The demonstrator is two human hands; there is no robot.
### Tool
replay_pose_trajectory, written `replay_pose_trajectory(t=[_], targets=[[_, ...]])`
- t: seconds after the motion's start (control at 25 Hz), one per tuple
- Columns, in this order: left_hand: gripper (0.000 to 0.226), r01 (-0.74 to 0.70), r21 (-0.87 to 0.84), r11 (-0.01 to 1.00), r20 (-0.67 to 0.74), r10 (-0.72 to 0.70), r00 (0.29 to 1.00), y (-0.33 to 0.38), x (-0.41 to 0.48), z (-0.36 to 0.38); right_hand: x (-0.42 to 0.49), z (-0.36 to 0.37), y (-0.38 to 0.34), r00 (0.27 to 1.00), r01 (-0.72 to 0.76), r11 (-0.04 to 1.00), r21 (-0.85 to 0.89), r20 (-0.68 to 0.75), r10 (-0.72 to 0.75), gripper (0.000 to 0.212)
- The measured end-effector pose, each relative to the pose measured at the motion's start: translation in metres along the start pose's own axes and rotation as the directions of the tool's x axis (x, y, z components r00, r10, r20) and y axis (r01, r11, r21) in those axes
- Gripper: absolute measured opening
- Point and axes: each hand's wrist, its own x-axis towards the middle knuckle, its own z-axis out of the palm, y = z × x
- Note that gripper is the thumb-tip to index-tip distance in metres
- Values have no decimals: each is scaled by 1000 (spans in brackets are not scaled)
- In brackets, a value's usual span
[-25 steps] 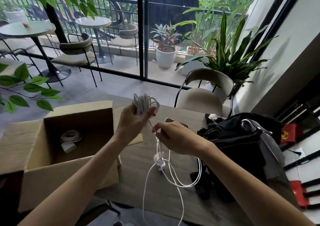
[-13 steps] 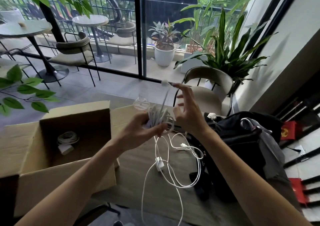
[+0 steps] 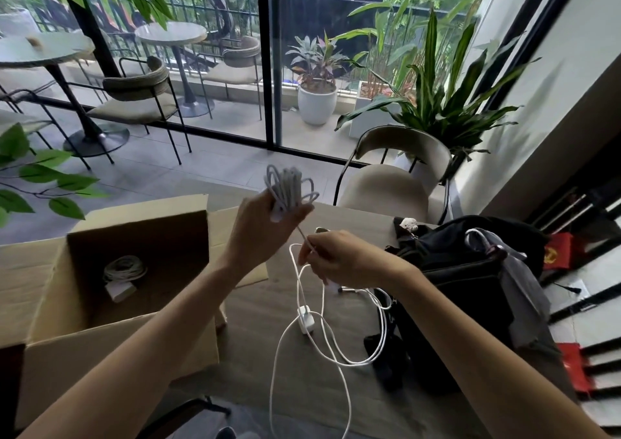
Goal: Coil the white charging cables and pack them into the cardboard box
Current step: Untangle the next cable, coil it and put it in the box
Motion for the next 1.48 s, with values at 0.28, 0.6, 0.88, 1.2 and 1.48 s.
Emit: replay_pose_trajectory(t=[0.28, 0.6, 0.88, 1.2, 1.48], targets=[[54, 156, -66, 986, 538, -96, 838, -16, -12, 11, -11, -44, 3, 994, -51, 979, 200, -90, 70, 12], [10, 149, -21, 989, 699, -92, 709, -5, -14, 18, -11, -54, 19, 995, -20, 892, 452, -76, 61, 24], [29, 458, -171, 872, 762, -178, 623, -10, -17, 10, -21, -55, 24, 967, 69, 758, 648, -229, 107, 41], [36, 485, -190, 854, 604, -288, 743, -7, -17, 13, -23, -47, 21, 962, 31, 732, 681, -218, 162, 45], [28, 400, -194, 896, 757, -123, 642, 8, -20, -2, -24, -45, 20, 954, 198, 885, 422, -291, -75, 22]])
